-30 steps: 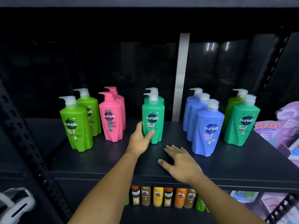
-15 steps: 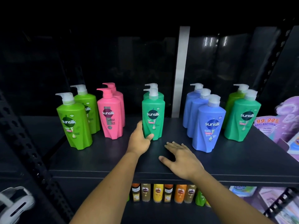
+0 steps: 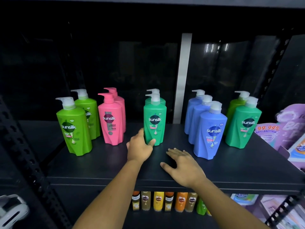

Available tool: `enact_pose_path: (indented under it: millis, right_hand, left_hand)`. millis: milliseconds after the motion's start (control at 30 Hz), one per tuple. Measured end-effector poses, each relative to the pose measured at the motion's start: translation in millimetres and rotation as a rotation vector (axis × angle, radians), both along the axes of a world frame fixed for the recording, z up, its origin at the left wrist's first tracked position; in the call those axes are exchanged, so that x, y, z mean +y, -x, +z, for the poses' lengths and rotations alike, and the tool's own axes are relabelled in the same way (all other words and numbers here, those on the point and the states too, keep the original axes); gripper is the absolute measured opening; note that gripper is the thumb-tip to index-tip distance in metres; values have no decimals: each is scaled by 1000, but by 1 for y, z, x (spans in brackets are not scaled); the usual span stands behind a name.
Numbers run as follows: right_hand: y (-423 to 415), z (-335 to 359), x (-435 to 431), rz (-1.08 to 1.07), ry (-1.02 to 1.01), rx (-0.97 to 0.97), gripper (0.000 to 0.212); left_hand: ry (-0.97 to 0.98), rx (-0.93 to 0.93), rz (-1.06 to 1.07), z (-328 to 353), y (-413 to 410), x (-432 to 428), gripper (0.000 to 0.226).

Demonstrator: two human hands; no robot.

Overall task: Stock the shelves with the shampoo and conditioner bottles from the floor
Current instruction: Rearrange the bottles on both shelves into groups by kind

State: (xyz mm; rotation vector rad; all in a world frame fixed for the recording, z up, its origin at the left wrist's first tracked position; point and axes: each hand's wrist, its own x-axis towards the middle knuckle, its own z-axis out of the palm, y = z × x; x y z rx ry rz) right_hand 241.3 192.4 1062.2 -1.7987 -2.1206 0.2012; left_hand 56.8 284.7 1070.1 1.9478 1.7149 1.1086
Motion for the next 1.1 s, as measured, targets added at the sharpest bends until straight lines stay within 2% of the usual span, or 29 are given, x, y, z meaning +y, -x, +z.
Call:
enact_pose_path:
  millis: [133, 300, 367, 467, 533, 700, 900, 1100]
  right_hand:
    - [0, -2, -1, -49, -16, -25, 74]
    - [2, -1, -5, -80, -23, -29, 74]
    - [1, 2, -7, -94, -36, -16, 70]
    - [2, 5, -10, -121, -80, -4, 60]
    - [3, 7, -13, -147, -113, -4, 52]
    - [4, 7, -21, -197, -139, -61, 47]
    - [-19, 9, -35, -106, -143, -40, 39]
    - [-90, -4, -71, -91, -172, -70, 41]
  left_hand:
    - [17, 133, 61, 1, 0, -10, 40]
    - [72, 276, 29, 0, 0, -28, 53]
    - [103, 251, -17, 4, 1, -42, 54]
    - [61, 249, -105, 1, 1, -66, 45]
    - [33, 332, -173, -3, 0, -78, 44]
    - [122, 528, -299, -6, -5, -88, 53]
    - [128, 534, -433, -1, -18, -102, 53]
    - [83, 547, -599, 2, -77, -108, 54]
